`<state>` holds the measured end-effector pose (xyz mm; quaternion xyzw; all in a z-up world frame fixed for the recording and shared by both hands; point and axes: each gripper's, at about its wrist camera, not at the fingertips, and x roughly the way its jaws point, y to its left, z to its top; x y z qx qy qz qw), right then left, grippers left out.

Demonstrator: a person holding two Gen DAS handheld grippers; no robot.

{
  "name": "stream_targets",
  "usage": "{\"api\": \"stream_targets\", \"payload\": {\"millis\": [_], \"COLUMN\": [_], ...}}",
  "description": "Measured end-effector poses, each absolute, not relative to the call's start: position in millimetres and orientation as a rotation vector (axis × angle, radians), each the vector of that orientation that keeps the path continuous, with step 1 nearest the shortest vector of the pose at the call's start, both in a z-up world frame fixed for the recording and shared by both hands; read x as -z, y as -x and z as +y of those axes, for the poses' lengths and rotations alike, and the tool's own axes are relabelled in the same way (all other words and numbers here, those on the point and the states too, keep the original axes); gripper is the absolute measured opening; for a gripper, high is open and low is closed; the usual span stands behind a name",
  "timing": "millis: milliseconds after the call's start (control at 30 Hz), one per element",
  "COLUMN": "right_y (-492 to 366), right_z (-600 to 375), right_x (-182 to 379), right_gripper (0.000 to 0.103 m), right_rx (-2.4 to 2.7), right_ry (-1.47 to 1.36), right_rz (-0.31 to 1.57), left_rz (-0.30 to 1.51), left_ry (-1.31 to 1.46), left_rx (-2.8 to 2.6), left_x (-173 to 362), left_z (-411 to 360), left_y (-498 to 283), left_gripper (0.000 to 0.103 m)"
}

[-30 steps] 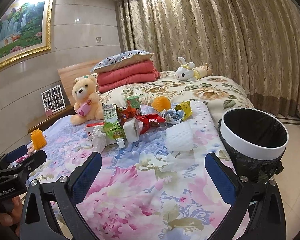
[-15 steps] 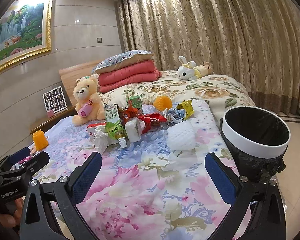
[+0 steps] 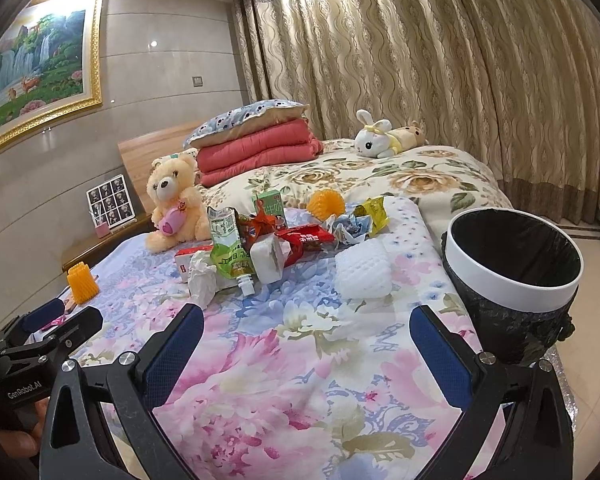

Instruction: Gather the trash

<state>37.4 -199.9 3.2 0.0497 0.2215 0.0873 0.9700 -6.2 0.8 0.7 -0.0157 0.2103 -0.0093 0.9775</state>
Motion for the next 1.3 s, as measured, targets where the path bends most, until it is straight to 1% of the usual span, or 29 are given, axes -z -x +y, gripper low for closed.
{"api": "stream_targets", "payload": {"millis": [467,933,1000,1067,1200,1300], "right_y": [-47.9,-94.3,-101.9,-110.5,-131.7,-145.4], "right_z": [-204.2,-225.6,-228.5,-231.5,-236.2,-239.7], "right_x": [2.1,13.5,15.8,17.8,23.4,26.6], "right_gripper": [0.103,0.103,0.102,0.102,0.102,0.099], "right_rx": [-0.165,-0.139,-0.136,-0.130,-0.118,-0.117], "right_ry": [-0.106,-0.150,-0.157,-0.165,-0.168,-0.172], "right_rz": [0.478,0.583,0.603,0.623,0.680,0.709], "left_rz": [0.477,0.579,0.595,0.613,0.655,0.678], "left_ry": [0.044,0.041,0.042,0.045,0.052,0.049], "left_rx": [0.039,0.034,0.028,0.027,0.026,0.026], "left_x": [9.2,23.9,25.6,27.5,31.8,34.3], "left_z": [1.4,0.2,0.5,0.0,-1.1,-3.4], "left_y": [-10.6,-68.3,-78.0,-87.9,-110.2,-124.8], "left_gripper": [0.103,0.103,0.101,0.095,0.091,0.088]}}
